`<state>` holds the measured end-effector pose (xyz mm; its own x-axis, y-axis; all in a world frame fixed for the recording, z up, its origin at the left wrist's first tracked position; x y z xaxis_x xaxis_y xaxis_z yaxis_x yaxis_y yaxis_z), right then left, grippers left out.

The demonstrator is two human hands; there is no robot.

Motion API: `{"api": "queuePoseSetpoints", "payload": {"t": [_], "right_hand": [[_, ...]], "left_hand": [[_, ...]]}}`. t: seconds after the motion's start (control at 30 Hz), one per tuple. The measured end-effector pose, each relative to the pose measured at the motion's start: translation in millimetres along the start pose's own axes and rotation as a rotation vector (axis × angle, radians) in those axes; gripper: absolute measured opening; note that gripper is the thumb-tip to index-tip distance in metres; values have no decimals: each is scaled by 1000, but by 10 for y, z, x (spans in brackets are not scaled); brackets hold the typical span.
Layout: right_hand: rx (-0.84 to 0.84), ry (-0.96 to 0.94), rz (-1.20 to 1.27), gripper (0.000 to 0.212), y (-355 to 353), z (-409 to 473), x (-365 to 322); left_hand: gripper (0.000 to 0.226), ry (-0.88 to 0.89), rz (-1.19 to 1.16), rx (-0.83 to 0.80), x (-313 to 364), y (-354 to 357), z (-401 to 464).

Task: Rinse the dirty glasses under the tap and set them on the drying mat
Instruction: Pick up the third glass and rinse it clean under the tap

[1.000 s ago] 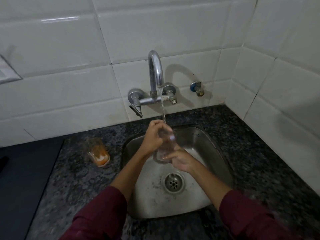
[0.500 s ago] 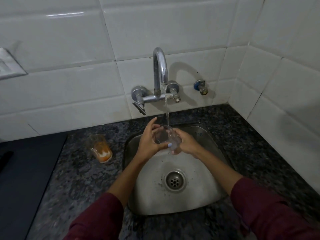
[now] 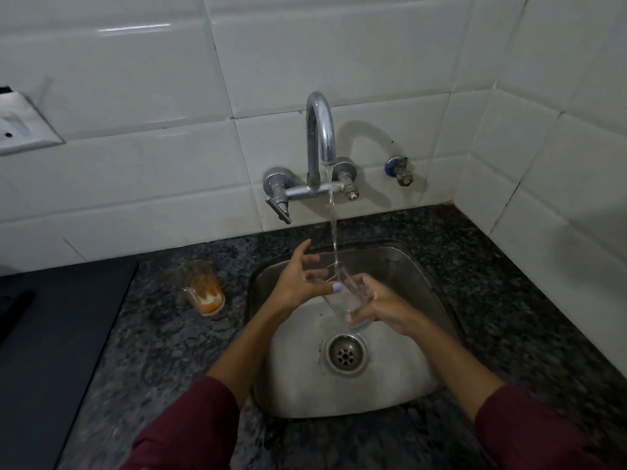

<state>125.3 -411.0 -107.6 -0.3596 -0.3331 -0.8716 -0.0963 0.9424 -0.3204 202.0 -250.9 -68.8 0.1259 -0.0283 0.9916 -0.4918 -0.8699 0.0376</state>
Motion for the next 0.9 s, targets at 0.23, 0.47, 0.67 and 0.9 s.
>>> {"api": "queuePoseSetpoints", "payload": {"t": [0.23, 0.47, 0.67, 0.9], "right_hand": [[117, 10, -422, 69, -344, -128, -320], [217, 23, -752, 67, -495, -244, -676], [249, -51, -921, 66, -536, -356, -787], [202, -199, -910, 85, -347, -606, -980]], "left_hand": [[60, 72, 202, 504, 405, -426, 347], [40, 65, 618, 627, 635, -324, 632], [36, 134, 982, 541, 675, -332, 645], [45, -49, 1075, -164, 519, -34, 13]]}}
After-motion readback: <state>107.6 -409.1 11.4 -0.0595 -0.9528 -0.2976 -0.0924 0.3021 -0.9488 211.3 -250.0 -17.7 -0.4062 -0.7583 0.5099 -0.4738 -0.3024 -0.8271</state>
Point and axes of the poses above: each hand's wrist, its own z-axis towards the middle knuckle, its own y-axis out of the palm, x = y × z, the point moved 4 cm from there along z, towards the middle knuckle, and after that the axes turned 10 degrees about -z, right-handed, at the moved point
